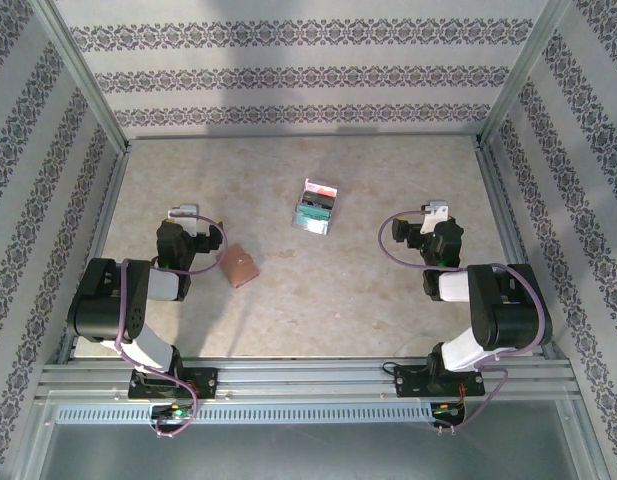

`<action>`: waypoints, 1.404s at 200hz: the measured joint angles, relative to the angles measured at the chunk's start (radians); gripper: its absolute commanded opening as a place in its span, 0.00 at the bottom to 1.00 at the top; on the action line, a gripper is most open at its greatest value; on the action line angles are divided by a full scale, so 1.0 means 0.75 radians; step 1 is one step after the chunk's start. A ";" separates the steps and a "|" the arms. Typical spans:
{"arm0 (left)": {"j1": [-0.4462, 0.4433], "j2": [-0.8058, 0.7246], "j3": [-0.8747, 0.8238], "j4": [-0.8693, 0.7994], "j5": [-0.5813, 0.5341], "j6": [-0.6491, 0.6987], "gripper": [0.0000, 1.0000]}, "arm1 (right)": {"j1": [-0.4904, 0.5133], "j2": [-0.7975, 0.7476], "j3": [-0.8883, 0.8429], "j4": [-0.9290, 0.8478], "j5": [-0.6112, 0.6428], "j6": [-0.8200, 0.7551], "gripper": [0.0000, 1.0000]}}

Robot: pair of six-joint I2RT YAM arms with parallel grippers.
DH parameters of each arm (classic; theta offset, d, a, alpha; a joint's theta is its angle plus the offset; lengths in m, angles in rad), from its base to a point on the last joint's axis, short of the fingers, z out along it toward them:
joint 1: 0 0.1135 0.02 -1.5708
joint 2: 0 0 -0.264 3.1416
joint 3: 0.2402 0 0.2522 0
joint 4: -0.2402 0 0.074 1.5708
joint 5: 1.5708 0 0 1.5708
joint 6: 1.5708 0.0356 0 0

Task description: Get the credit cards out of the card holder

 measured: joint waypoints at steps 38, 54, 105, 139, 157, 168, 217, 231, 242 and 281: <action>0.000 0.000 0.000 0.000 0.000 0.000 0.99 | 0.000 0.000 0.000 0.000 0.000 0.000 0.98; 0.000 0.000 0.000 0.000 0.000 0.000 0.99 | 0.000 0.000 0.000 0.000 0.000 0.000 0.98; 0.000 0.000 0.000 -0.001 0.000 0.000 0.99 | 0.000 0.000 0.000 0.000 0.000 0.000 0.98; 0.000 -0.012 0.001 -0.032 -0.005 -0.003 0.99 | 0.000 0.000 0.000 -0.001 0.001 0.000 0.98; 0.000 -0.067 0.001 -0.089 -0.019 -0.011 0.99 | 0.000 -0.009 0.000 -0.014 0.002 0.000 0.98; 0.000 -0.122 0.001 -0.129 -0.040 -0.021 0.99 | 0.000 -0.024 0.000 -0.029 0.006 0.001 0.98; 0.000 -0.436 0.045 -0.389 -0.193 -0.155 0.99 | 0.000 -0.187 0.005 -0.148 0.056 0.008 0.98; 0.000 -0.513 0.059 -0.473 -0.217 -0.245 0.99 | 0.000 -0.241 0.015 -0.205 0.080 0.014 0.98; 0.000 -0.568 0.071 -0.559 -0.227 -0.340 0.99 | 0.000 -0.282 0.028 -0.259 0.099 0.021 0.98; -0.013 -0.675 0.132 -0.923 -0.241 -0.635 0.99 | 0.001 -0.438 0.109 -0.504 0.172 0.086 0.98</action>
